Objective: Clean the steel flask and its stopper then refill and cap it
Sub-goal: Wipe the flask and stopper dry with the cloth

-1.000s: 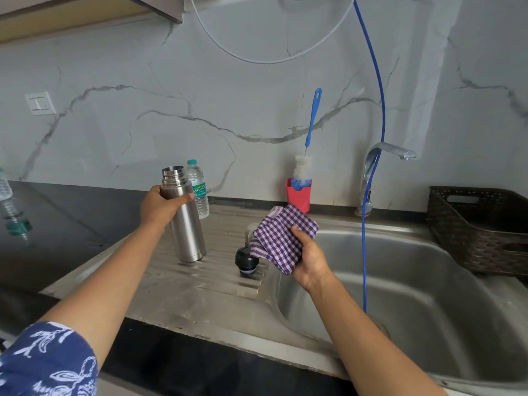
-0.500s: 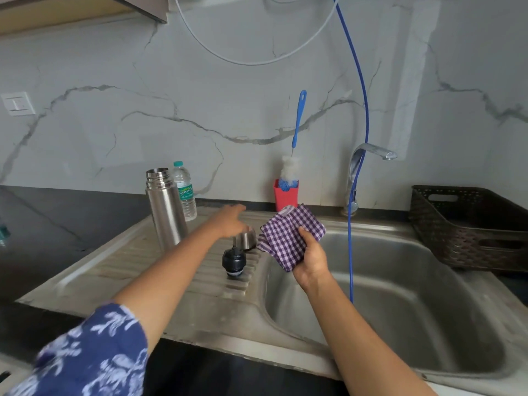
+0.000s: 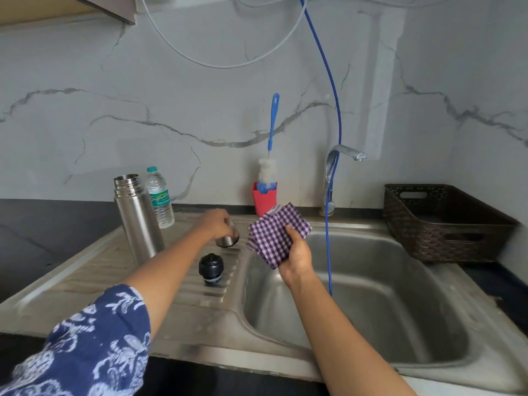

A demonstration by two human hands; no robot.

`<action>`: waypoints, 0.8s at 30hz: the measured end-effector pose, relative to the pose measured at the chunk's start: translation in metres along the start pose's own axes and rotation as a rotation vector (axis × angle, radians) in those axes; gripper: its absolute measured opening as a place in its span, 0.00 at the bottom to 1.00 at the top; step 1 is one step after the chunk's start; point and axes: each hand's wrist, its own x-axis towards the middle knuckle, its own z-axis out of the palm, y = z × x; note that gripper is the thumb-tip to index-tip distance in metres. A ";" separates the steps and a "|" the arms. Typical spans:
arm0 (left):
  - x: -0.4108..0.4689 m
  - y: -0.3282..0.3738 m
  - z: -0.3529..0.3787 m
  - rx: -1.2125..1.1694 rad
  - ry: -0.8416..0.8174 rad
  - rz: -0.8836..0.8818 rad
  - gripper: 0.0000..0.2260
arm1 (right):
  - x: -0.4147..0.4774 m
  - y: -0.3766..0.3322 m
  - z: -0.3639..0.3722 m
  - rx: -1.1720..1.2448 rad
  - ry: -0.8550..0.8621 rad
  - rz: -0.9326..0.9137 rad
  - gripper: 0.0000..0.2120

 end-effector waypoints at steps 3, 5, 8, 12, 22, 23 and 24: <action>-0.022 0.022 -0.004 -0.474 0.010 0.039 0.15 | 0.001 -0.029 -0.004 0.013 0.053 -0.089 0.14; -0.039 0.042 0.000 -0.878 -0.084 -0.016 0.10 | 0.000 -0.053 -0.008 0.004 0.090 -0.177 0.15; -0.057 0.067 0.014 -1.348 -0.266 -0.097 0.06 | -0.007 -0.083 -0.024 -0.102 0.148 -0.285 0.16; -0.070 0.094 0.034 -1.722 -0.458 -0.213 0.14 | -0.032 -0.115 -0.047 -0.316 0.160 -0.389 0.16; -0.082 0.125 0.076 -1.582 -0.655 -0.205 0.20 | -0.052 -0.144 -0.095 -1.088 0.054 -0.550 0.14; -0.083 0.125 0.080 -1.583 -0.652 -0.211 0.20 | -0.054 -0.145 -0.098 -1.166 0.045 -0.589 0.16; -0.084 0.125 0.085 -1.585 -0.649 -0.218 0.19 | -0.056 -0.146 -0.100 -1.252 0.018 -0.657 0.18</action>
